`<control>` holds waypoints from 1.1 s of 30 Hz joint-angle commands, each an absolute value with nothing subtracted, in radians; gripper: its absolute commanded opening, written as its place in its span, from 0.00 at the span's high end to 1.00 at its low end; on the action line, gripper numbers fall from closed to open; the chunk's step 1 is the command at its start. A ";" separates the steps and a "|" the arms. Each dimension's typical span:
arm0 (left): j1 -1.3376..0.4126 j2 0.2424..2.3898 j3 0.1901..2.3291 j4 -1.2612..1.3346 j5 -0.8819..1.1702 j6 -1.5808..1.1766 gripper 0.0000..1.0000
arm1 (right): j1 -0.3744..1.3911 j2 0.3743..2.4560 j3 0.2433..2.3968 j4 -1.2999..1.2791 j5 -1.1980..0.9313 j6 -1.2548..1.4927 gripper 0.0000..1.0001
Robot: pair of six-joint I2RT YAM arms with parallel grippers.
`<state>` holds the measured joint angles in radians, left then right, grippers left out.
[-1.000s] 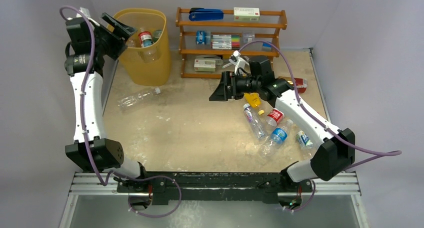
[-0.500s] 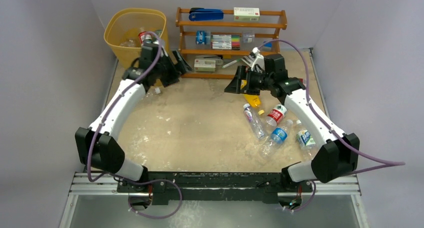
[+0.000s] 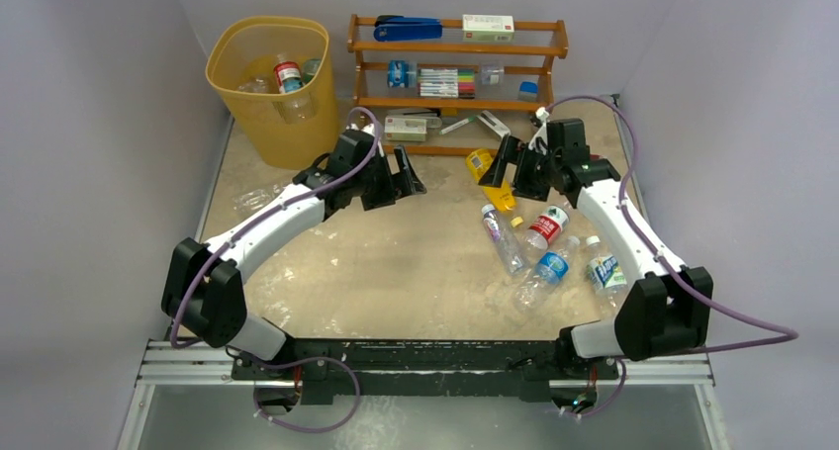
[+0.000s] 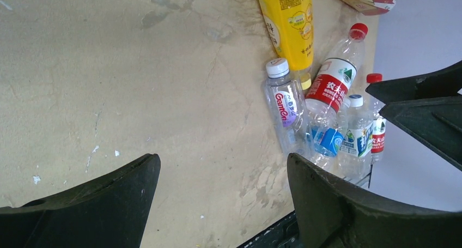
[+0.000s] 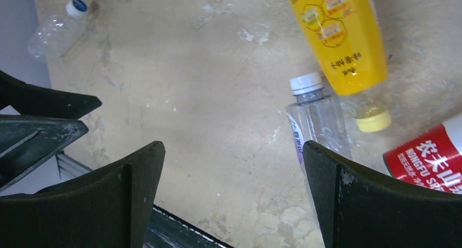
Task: Put the plastic bottles in the bin
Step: Pick up the plastic bottle at the center of the board.
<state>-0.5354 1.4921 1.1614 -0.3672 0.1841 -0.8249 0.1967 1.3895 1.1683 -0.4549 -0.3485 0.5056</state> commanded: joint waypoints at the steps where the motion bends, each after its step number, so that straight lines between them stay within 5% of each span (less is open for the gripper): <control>1: -0.538 1.485 1.147 -0.301 0.205 -0.796 0.14 | 0.194 1.335 1.140 -0.478 -0.246 0.512 0.00; 22: -0.539 1.494 1.164 -0.363 0.175 -0.761 0.13 | 0.193 1.691 1.323 -0.414 0.057 0.387 0.09; 33: -0.540 1.513 1.168 -0.368 0.166 -0.772 0.13 | 0.193 1.801 1.388 -0.371 -0.055 0.297 0.13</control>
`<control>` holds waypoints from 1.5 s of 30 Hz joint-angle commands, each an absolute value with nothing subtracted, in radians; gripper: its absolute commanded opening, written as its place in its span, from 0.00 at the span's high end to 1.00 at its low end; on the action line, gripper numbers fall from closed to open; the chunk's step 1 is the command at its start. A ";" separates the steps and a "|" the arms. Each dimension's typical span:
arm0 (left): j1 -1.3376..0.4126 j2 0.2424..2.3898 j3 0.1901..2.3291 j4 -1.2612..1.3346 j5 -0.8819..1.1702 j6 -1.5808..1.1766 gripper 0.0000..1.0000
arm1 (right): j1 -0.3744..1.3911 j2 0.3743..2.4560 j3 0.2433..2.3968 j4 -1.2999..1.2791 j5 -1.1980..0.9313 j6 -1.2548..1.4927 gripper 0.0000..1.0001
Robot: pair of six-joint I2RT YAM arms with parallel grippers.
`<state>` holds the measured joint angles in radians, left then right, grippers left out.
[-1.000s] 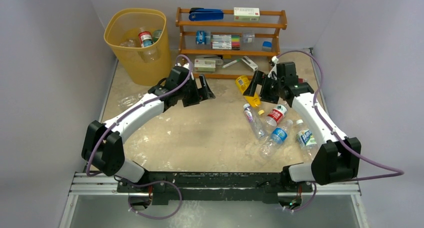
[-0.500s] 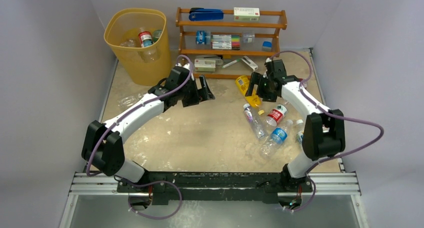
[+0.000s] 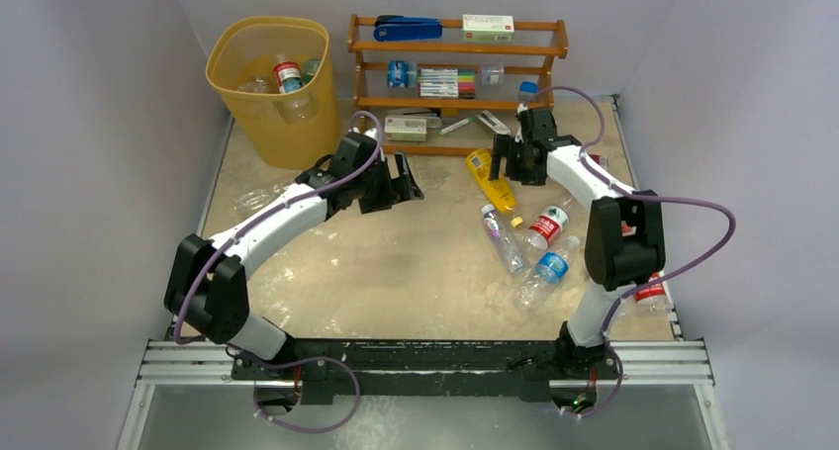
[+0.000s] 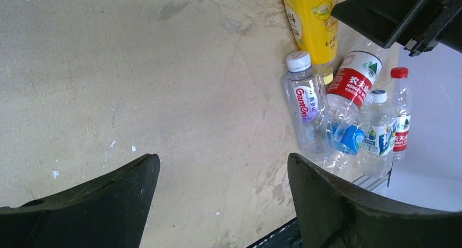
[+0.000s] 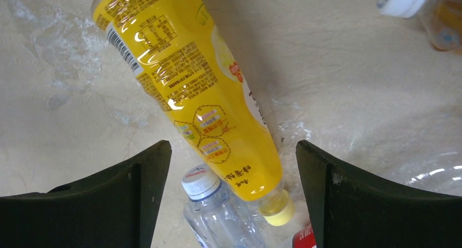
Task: Put the plastic bottles in the bin
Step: Pick up the plastic bottle at the center of the board.
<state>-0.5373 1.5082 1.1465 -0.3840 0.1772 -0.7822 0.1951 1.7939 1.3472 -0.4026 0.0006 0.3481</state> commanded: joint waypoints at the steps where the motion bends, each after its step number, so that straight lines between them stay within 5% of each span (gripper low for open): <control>1: -0.540 1.515 1.170 -0.369 0.166 -0.772 0.13 | 0.193 1.809 1.390 -0.367 -0.069 0.292 0.13; 18: -0.539 1.531 1.180 -0.380 0.161 -0.772 0.13 | 0.196 1.907 1.395 -0.344 -0.087 0.252 0.16; 32: -0.540 1.520 1.179 -0.376 0.160 -0.787 0.13 | 0.196 1.865 1.401 -0.350 -0.087 0.239 0.45; 45: -0.540 1.461 1.128 -0.205 0.203 -0.884 0.13 | 0.196 1.698 1.456 -0.408 -0.171 0.258 0.48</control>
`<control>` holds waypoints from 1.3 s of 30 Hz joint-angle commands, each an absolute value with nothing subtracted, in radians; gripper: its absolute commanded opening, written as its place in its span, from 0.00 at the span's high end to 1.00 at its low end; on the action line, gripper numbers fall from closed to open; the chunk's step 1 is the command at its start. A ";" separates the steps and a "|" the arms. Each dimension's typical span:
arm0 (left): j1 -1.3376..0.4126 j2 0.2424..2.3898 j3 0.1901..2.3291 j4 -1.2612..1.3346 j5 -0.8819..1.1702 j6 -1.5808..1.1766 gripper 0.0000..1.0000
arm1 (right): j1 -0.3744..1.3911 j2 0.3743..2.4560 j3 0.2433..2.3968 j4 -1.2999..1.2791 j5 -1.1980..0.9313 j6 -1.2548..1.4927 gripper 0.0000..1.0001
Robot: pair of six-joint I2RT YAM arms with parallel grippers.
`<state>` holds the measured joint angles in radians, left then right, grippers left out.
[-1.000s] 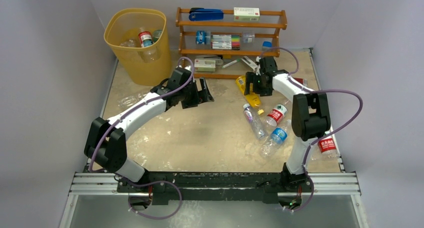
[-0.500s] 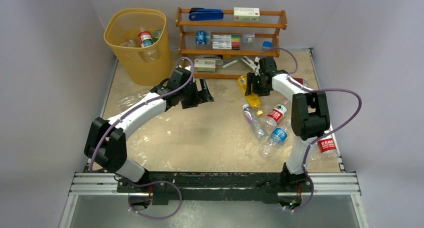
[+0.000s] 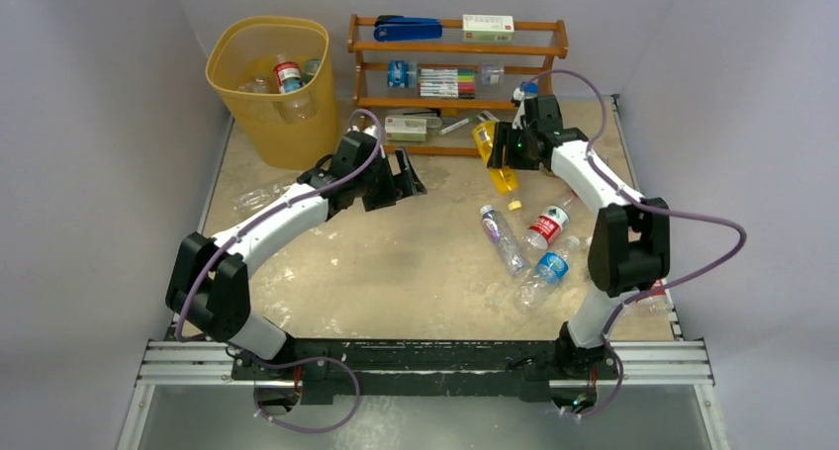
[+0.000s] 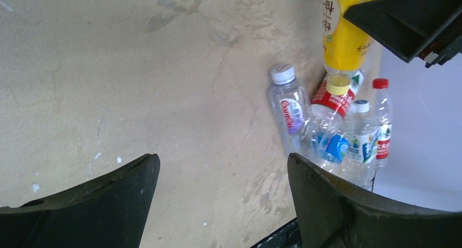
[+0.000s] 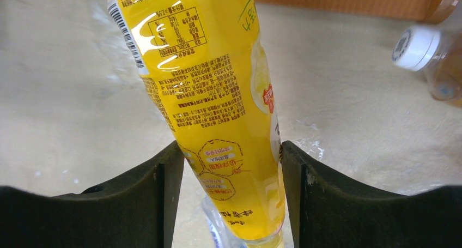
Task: Put the plastic bottles in the bin
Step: Pick up the plastic bottle at the center of the board, then place the plastic bottle in the trash bin.
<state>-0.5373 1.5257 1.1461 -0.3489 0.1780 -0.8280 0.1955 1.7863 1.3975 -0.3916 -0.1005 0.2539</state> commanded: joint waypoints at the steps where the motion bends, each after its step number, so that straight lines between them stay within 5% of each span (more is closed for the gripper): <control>1: -0.539 1.455 1.124 -0.182 0.212 -0.901 0.13 | 0.196 1.690 1.459 -0.414 -0.198 0.261 0.48; 18: -0.539 1.366 1.023 0.166 0.261 -1.091 0.12 | 0.275 1.576 1.349 -0.198 -0.780 0.467 0.46; 39: -0.539 1.332 1.039 0.067 0.131 -1.009 0.12 | 0.363 1.584 1.366 -0.163 -0.894 0.515 0.45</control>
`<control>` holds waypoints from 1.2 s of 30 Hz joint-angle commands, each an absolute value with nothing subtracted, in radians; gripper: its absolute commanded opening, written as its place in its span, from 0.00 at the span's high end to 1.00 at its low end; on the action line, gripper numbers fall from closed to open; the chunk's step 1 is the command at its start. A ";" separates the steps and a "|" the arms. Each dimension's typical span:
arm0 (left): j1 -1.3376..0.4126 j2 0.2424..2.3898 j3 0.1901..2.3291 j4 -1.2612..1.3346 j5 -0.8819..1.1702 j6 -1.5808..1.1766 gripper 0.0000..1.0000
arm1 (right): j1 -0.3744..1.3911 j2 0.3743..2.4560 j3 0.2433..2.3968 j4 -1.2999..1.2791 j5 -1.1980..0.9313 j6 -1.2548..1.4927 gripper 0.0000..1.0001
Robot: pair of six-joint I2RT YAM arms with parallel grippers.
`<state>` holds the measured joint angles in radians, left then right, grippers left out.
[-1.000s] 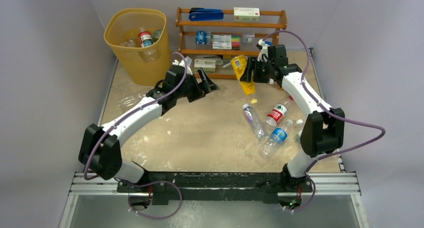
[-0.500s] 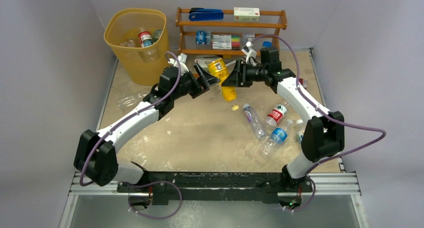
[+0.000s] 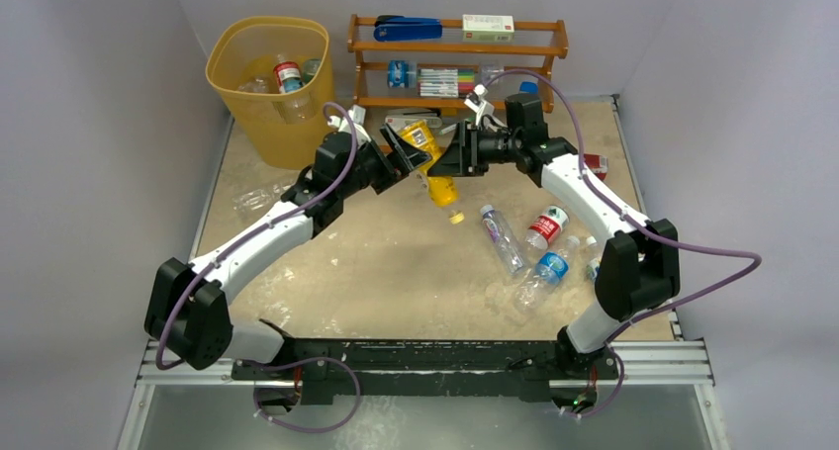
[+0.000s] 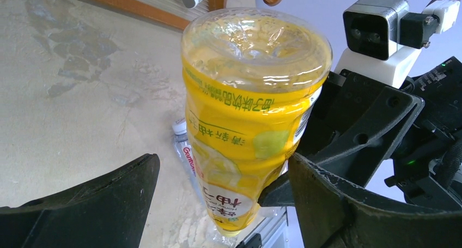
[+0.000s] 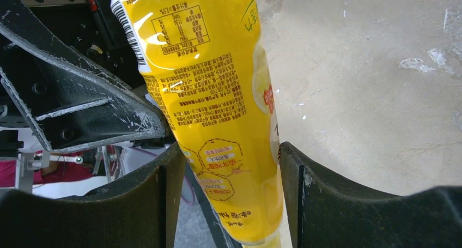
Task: Put the plastic bottles in the bin
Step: Place the plastic bottle in the trash bin.
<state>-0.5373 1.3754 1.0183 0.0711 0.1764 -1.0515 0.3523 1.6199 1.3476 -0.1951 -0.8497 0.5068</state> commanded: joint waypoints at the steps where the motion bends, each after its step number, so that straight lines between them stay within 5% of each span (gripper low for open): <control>1: -0.538 1.332 1.039 0.065 0.128 -1.005 0.12 | 0.363 1.583 1.363 -0.161 -0.894 0.515 0.45; 16: -0.539 1.343 1.045 0.041 0.096 -0.987 0.32 | 0.413 1.601 1.383 -0.127 -0.937 0.553 0.45; 24: -0.539 1.343 1.058 0.019 0.086 -0.977 0.19 | 0.429 1.603 1.379 -0.115 -0.939 0.561 0.45; 36: -0.540 1.315 1.052 0.019 0.068 -0.969 0.15 | 0.445 1.610 1.368 -0.097 -0.939 0.572 0.45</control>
<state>-0.5381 1.3396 1.0225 0.0181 0.1135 -1.0019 0.4137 1.6295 1.3476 -0.1577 -0.8558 0.5613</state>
